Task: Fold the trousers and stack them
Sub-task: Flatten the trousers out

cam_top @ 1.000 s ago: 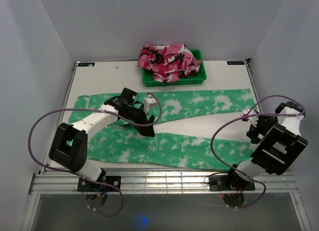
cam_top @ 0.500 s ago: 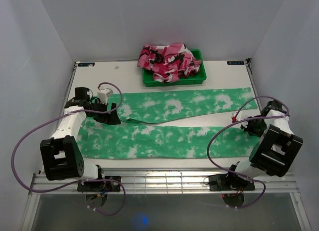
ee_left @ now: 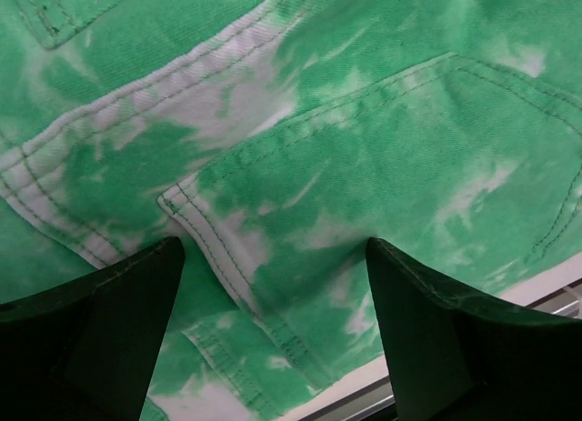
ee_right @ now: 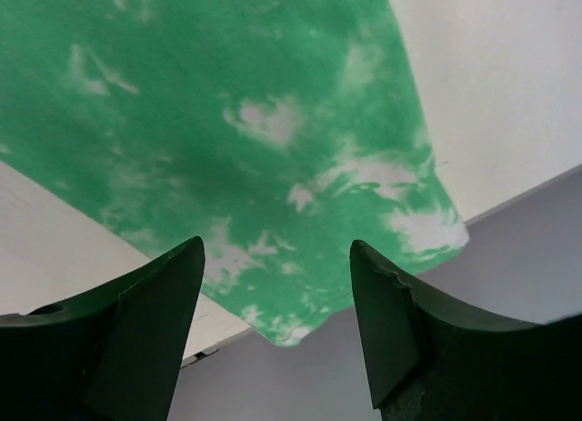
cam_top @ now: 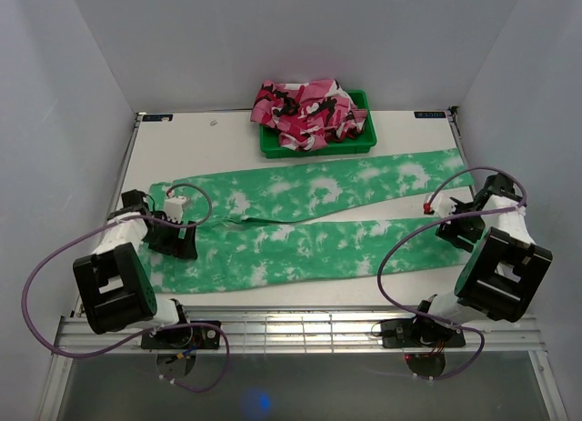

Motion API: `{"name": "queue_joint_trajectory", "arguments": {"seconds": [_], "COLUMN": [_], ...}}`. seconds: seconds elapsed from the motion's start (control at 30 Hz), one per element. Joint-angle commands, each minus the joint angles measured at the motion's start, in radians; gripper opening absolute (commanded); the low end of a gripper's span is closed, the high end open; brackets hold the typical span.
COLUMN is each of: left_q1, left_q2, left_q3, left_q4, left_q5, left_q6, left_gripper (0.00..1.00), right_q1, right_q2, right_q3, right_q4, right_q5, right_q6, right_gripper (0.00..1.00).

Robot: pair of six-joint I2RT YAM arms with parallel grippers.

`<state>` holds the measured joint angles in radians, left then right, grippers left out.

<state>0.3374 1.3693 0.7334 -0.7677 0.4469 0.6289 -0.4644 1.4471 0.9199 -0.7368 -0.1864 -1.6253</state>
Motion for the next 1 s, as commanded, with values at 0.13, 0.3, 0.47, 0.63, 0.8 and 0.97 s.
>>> {"name": "queue_joint_trajectory", "arguments": {"seconds": [0.13,0.3,0.47,0.63,0.8,0.97], "left_q1": [0.164,0.241,0.232,0.131,-0.046,-0.167], "left_q2": [0.180,0.297,0.226,0.133,0.113,0.168], "left_q3": [0.018,0.176,0.273,0.342,0.382,0.409], "left_q4": [0.094,0.053,-0.126,-0.174,-0.050,0.076], "left_q5": [-0.185,-0.154,0.088,0.188,0.226,0.222], "left_q6": [0.184,0.299,0.436,0.414,0.191,0.002], "left_gripper": [0.88,0.89,0.97,0.98,0.97,0.97], "right_q1": [0.000,0.000,0.001,0.039,0.176,0.297], "right_q2": [0.068,0.042,0.030,0.094,0.238,0.413], "right_q3": [-0.114,-0.200,-0.011,0.305,0.468,0.534], "right_q4": [-0.087,-0.134,-0.288,-0.308,-0.063,0.121], "right_q5": [0.108,0.145,-0.057,-0.360,-0.306,-0.225], "right_q6": [0.061,0.021,0.050,0.247,0.600,0.740], "right_gripper": [0.64,0.62,0.65,0.64,0.59,0.59]}}
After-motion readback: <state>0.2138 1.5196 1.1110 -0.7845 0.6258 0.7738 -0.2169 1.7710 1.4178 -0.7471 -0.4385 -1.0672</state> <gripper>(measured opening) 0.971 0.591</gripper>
